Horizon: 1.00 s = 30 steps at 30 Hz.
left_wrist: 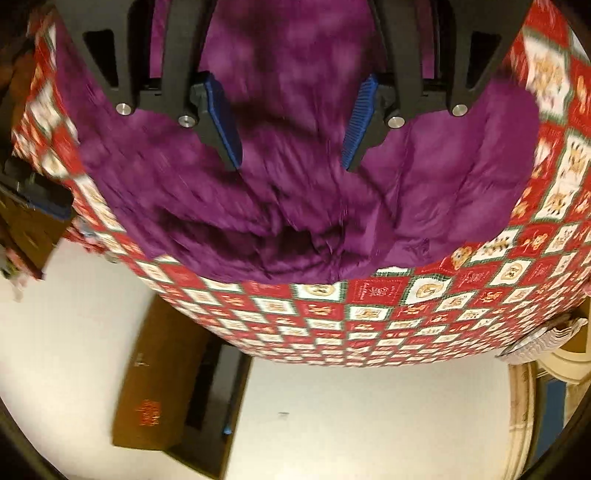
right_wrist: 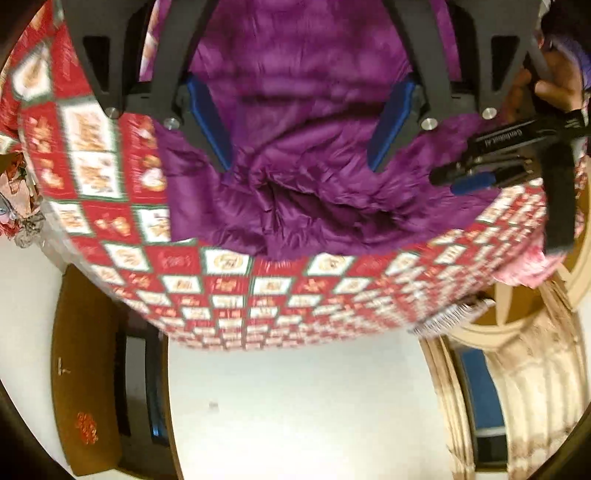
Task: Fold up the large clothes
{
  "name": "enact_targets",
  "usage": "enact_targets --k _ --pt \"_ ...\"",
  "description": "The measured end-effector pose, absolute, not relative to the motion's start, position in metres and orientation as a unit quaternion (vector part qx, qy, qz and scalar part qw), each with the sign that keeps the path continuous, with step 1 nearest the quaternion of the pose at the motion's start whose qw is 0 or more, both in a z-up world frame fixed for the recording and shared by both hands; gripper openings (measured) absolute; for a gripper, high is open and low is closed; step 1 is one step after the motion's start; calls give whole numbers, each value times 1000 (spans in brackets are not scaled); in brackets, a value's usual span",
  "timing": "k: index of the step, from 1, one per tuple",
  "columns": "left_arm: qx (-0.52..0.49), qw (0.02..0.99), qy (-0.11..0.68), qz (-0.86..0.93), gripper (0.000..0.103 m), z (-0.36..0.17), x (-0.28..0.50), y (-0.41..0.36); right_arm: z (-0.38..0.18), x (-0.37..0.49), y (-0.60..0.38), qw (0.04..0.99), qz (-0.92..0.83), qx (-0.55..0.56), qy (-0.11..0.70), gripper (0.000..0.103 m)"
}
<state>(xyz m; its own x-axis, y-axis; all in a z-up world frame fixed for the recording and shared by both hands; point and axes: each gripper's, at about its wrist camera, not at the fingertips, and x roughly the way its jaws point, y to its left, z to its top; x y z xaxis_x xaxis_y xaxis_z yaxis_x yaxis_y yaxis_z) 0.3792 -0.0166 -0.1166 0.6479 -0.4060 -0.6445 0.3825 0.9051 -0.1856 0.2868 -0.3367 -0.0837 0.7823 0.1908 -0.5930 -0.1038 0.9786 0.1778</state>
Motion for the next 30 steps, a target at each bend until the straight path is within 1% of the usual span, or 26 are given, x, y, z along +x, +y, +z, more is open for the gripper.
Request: enact_targets --k 1,3,9,15,20,25,30 --pt "-20 907 354 -226 62 -115 367 -11 -79 276 -339 943 80 72 316 78" --pt "-22 909 351 -225 65 -116 344 -1 -72 248 -345 945 80 82 306 83" --pt "-12 902 371 -220 65 -124 304 8 -82 204 -344 943 61 83 317 83" --pt "-22 894 377 -240 65 -132 252 36 -91 152 -347 941 50 73 325 83" --pt "-37 889 381 -251 65 -139 210 62 -103 114 -360 933 32 78 351 83" --pt "-88 881 377 -271 65 -152 171 86 -122 78 -374 918 17 80 387 83" --pt "-117 868 410 -255 65 -179 152 99 -156 57 -382 895 13 114 431 82"
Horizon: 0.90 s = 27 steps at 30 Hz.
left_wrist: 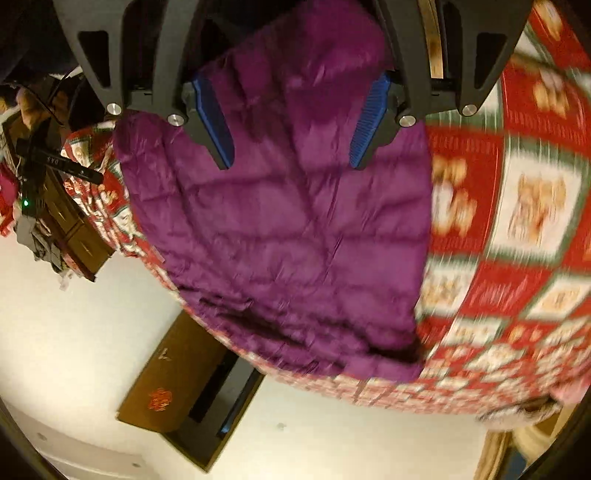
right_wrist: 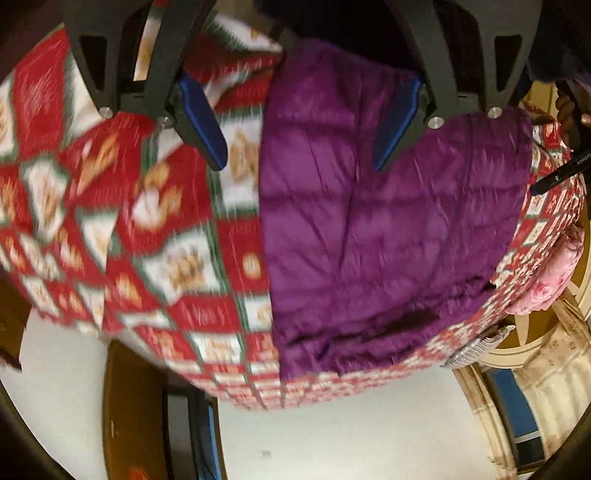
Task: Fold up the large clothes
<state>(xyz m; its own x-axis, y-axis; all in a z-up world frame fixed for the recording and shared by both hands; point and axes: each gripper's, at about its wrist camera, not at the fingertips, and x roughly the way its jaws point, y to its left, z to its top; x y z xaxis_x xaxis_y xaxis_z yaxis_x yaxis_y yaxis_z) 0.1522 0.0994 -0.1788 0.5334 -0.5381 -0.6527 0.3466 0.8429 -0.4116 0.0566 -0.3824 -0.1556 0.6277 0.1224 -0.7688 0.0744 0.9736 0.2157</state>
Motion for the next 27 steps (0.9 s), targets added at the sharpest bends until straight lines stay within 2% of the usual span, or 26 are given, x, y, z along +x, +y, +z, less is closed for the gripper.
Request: enact_targets --k 12,24,25,27 --pt "-104 857 457 -212 65 -206 124 116 -208 49 -366 853 51 161 494 79" --pt "-60 843 509 -163 65 -224 127 111 -218 49 -364 851 63 160 496 79" --pt "-57 843 509 -165 65 -224 127 110 -217 49 -363 851 65 159 496 76" --pt "-53 842 510 -170 65 -224 127 107 -217 51 -360 851 70 154 497 57"
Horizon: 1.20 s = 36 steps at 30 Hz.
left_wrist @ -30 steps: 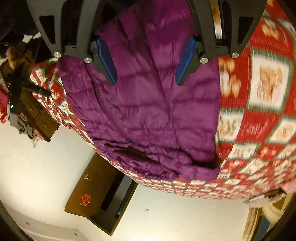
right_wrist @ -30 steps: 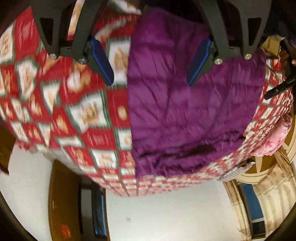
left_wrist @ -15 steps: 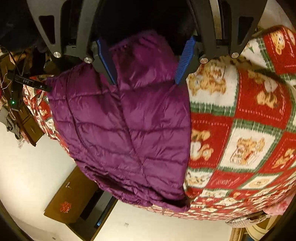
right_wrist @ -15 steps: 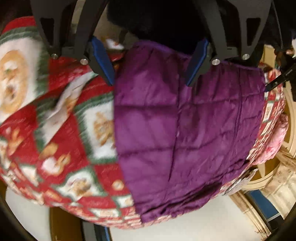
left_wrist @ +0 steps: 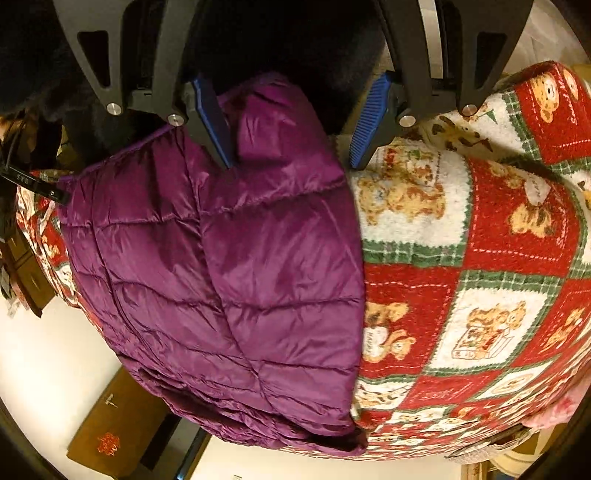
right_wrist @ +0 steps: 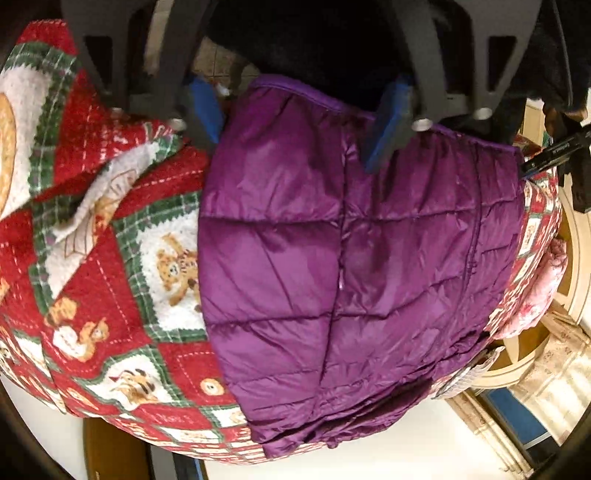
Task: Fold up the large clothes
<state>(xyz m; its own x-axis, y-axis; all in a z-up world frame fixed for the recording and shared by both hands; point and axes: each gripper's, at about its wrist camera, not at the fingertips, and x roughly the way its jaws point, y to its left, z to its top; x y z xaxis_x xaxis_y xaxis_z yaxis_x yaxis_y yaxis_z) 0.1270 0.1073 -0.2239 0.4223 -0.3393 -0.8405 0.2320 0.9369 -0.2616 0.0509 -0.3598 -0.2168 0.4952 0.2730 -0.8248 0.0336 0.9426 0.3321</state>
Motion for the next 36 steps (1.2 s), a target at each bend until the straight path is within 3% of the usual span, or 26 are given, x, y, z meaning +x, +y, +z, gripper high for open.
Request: enact_targets --k 1,3,5,14,17,19,21,22,23,24,26,36 --pt "-52 841 509 -173 65 -223 127 107 -217 50 -361 850 68 151 500 52" --pt "-54 840 509 -179 65 -223 128 104 -217 48 -364 850 70 155 498 27" --pt "-59 838 506 -193 65 -222 125 103 -215 46 -366 847 84 167 497 22" --pt "-127 821 494 -258 65 -224 125 103 -220 50 -363 846 94 188 490 28" --pt "-136 822 485 -264 43 -222 121 108 -222 49 -366 843 100 206 487 35" --pt "-135 823 486 -262 41 -223 121 108 -223 49 -368 840 103 212 489 35" --pt "-143 822 486 -261 27 -224 122 110 -223 48 -369 840 105 215 487 35" --pt "-148 822 485 -259 24 -224 122 114 -223 48 -368 841 107 213 486 34" --pt "-153 822 483 -260 17 -223 121 117 -222 48 -367 843 105 208 485 21" --pt "-159 823 478 -262 10 -222 119 122 -221 47 -367 846 101 202 484 16" --pt "-178 827 460 -270 6 -215 117 129 -217 44 -370 846 113 216 473 12" --pt "-208 837 392 -320 3 -171 110 131 -172 34 -364 860 199 250 399 9"
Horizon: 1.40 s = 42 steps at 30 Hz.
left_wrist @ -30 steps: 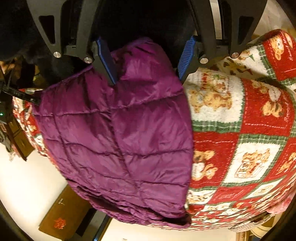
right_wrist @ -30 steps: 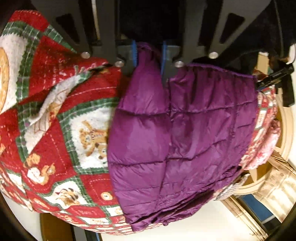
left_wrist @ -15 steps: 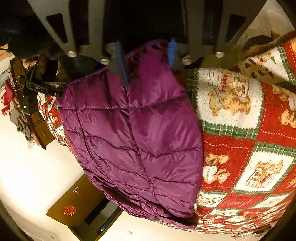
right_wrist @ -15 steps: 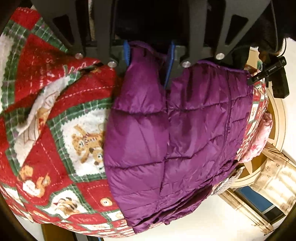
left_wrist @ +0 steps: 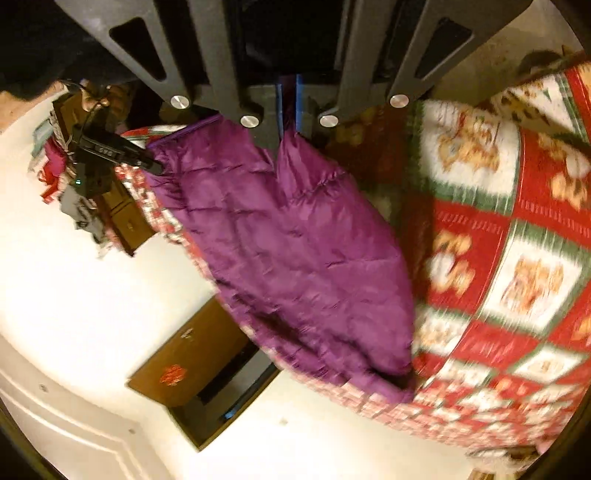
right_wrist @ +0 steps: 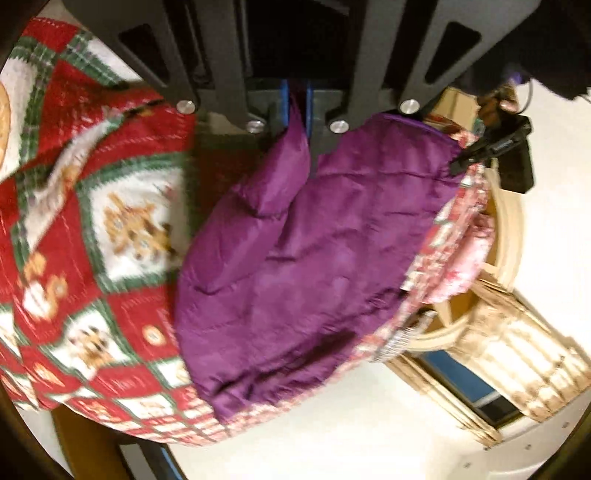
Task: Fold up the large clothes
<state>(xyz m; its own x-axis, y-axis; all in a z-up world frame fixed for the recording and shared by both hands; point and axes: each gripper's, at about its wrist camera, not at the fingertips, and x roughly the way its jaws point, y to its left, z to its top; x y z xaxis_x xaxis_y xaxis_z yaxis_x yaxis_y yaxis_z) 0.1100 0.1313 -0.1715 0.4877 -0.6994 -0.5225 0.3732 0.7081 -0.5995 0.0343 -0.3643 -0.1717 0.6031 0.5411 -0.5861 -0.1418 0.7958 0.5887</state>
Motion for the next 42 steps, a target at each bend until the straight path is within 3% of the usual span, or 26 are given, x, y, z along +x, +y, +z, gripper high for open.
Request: enact_targets --k 15,22,30,42 --pt "-141 872 243 -401 3 -49 85 138 -72 3 -371 899 239 236 281 9" --pt "-172 889 251 -343 3 -26 165 152 -32 49 -389 916 225 242 229 9" --pt "-164 905 319 -227 4 -48 315 126 -17 190 -384 920 197 227 253 9" --pt "-146 902 398 -83 4 -131 461 93 -102 360 -389 908 86 247 328 9"
